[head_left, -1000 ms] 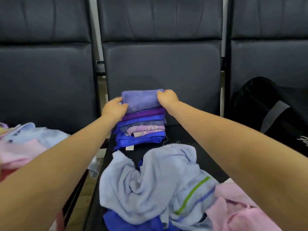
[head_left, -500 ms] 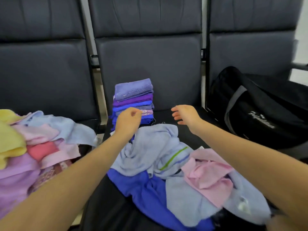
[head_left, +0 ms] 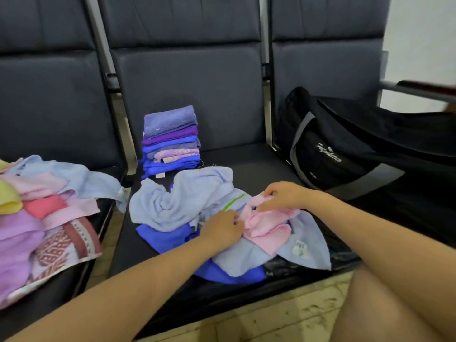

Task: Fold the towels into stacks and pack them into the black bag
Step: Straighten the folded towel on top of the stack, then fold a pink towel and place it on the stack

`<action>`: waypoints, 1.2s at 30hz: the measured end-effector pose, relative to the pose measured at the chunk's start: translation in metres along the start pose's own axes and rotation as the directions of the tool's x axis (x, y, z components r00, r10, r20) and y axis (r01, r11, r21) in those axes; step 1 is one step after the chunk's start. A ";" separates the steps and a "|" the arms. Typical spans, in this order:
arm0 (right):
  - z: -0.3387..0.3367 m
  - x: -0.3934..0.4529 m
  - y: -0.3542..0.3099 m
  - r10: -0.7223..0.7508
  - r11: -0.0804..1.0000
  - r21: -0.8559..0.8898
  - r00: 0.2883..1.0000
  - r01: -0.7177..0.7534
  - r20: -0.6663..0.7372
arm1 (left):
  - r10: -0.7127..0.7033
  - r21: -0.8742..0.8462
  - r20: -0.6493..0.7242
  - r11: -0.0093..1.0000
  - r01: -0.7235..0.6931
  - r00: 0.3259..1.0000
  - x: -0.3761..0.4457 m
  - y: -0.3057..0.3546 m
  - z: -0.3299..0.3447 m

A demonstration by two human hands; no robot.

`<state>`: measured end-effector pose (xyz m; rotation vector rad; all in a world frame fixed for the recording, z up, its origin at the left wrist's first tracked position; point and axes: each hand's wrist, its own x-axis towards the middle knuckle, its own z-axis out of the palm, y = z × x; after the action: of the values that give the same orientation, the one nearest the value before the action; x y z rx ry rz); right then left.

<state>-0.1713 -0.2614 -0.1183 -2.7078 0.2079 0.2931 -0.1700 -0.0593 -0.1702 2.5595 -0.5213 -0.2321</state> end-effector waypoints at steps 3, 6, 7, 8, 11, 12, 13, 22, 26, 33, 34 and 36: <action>0.003 -0.003 0.006 -0.053 0.998 -0.039 0.998 0.052 -0.018 | -0.034 -0.013 -0.010 0.999 0.034 0.999 0.006 0.003 0.004; 0.006 -0.001 0.010 -0.056 0.998 0.001 0.995 0.057 -0.083 | -0.062 -0.080 0.023 0.995 0.063 0.998 0.011 0.004 0.001; 0.006 -0.001 0.011 -0.056 0.997 0.043 0.993 0.060 -0.105 | -0.073 -0.151 0.032 0.986 0.077 0.997 0.014 0.004 -0.001; 0.005 0.000 0.010 -0.054 0.991 0.112 0.989 0.070 -0.137 | -0.100 -0.272 0.039 0.956 0.106 0.994 0.015 0.004 -0.005; -0.004 -0.004 0.001 0.021 0.867 0.485 0.964 0.115 -0.266 | -0.202 -0.659 0.030 0.733 0.171 0.979 0.013 0.014 -0.030; -0.009 -0.007 -0.003 0.052 0.781 0.608 0.954 0.145 -0.294 | -0.237 -0.731 -0.009 0.665 0.155 0.972 0.012 0.015 -0.042; -0.014 -0.009 -0.008 0.073 0.680 0.712 0.949 0.176 -0.305 | -0.274 -0.783 -0.059 0.609 0.126 0.960 0.010 0.017 -0.054; -0.030 -0.019 -0.041 0.169 0.121 0.977 0.967 0.174 -0.193 | -0.523 -0.912 -0.333 0.392 -0.125 0.785 -0.007 -0.018 -0.124; -0.012 -0.012 -0.041 0.194 0.179 0.979 0.972 0.095 -0.130 | -0.531 -0.822 -0.326 0.569 0.043 0.782 0.000 -0.048 -0.122; 0.023 0.002 -0.027 0.255 0.667 0.705 0.963 -0.241 0.088 | -0.201 -0.214 -0.365 0.968 0.128 0.909 -0.003 -0.092 -0.094; 0.028 0.003 -0.025 0.240 0.720 0.645 0.964 -0.258 0.118 | -0.157 -0.167 -0.363 0.981 0.102 0.919 -0.006 -0.091 -0.093; 0.033 0.005 -0.025 0.216 0.760 0.588 0.961 -0.277 0.173 | -0.023 -0.121 -0.362 0.992 -0.022 0.932 -0.013 -0.087 -0.092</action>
<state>-0.1673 -0.2256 -0.1396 -2.0128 0.5376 0.3576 -0.1302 0.0562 -0.1361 2.4023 -0.3518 0.2033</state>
